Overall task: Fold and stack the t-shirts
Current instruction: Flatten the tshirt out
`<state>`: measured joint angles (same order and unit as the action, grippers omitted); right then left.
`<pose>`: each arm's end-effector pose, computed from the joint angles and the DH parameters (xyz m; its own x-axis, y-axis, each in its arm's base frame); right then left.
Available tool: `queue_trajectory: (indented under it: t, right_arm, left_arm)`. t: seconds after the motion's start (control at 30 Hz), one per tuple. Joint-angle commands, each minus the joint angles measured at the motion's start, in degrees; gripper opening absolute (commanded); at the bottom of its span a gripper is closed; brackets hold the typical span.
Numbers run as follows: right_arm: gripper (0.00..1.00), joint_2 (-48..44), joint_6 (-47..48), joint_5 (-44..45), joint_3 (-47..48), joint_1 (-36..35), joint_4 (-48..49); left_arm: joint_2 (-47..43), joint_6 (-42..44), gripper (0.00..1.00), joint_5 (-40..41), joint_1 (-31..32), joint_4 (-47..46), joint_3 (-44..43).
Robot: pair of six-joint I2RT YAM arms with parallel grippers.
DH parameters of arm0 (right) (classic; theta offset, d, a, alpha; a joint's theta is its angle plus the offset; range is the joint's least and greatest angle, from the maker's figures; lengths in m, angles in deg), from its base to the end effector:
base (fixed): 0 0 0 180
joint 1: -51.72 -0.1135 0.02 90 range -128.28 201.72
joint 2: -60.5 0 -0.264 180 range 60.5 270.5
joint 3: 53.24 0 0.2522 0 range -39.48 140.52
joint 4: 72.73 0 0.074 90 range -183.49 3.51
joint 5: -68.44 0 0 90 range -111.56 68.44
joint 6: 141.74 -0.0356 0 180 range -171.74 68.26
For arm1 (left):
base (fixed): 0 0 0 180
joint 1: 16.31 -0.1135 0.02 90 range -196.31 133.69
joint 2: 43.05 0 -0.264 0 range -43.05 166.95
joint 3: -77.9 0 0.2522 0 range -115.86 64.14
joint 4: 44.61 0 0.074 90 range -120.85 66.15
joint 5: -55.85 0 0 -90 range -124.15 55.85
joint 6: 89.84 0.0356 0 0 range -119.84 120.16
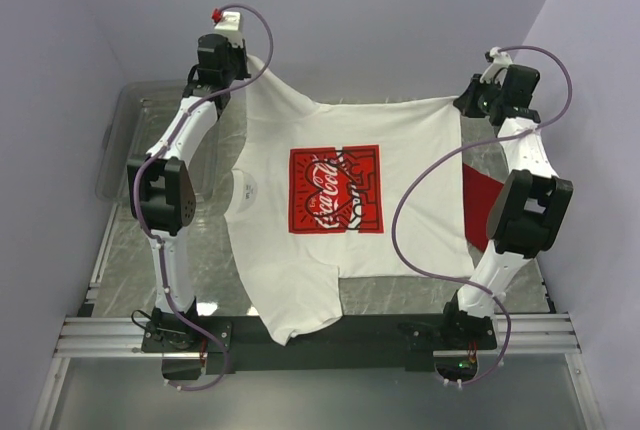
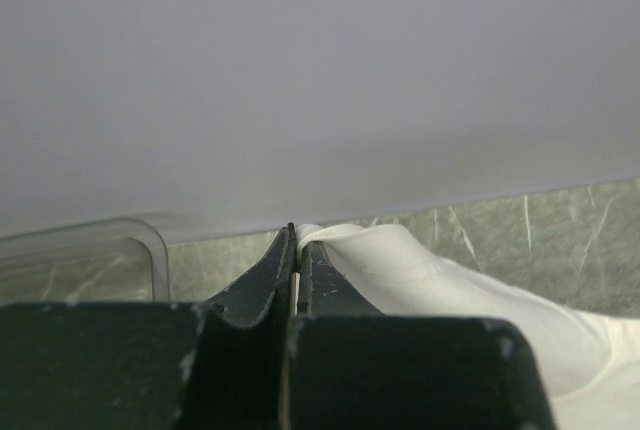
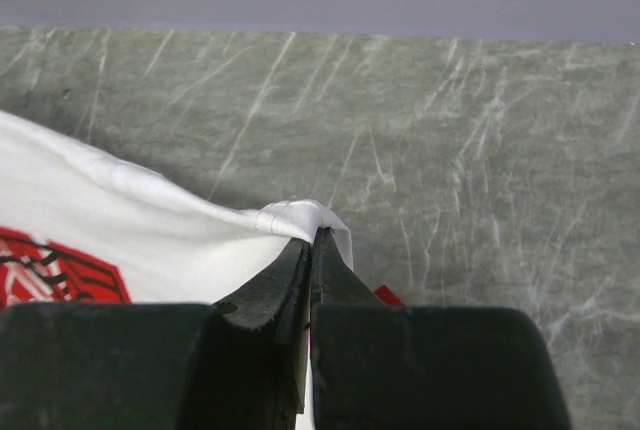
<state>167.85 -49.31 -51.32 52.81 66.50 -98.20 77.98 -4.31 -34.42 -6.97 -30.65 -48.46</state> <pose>0.4343 -0.0963 0.3125 -0.4263 0.0744 -0.9015 -0.2253 0.9565 0.1855 0.5087 -0.0838 0.3467 -0.1606 -0.0526 -0.9856 0.1548 0.9849 -0.0778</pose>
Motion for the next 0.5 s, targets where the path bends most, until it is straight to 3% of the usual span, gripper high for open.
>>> queue_trajectory:
  t: [0.0,0.47]
  right_arm:
    - [0.00,0.40,0.20,-3.99,3.51,-0.37,2.12]
    - [0.00,-4.87,7.14,-11.37,-4.93,1.21,2.48]
  left_arm:
    - [-2.11,1.74,0.01,-1.22,-0.55,-2.93,1.41]
    - [-11.96,3.85,0.01,-5.26,-0.82,-6.01,16.08]
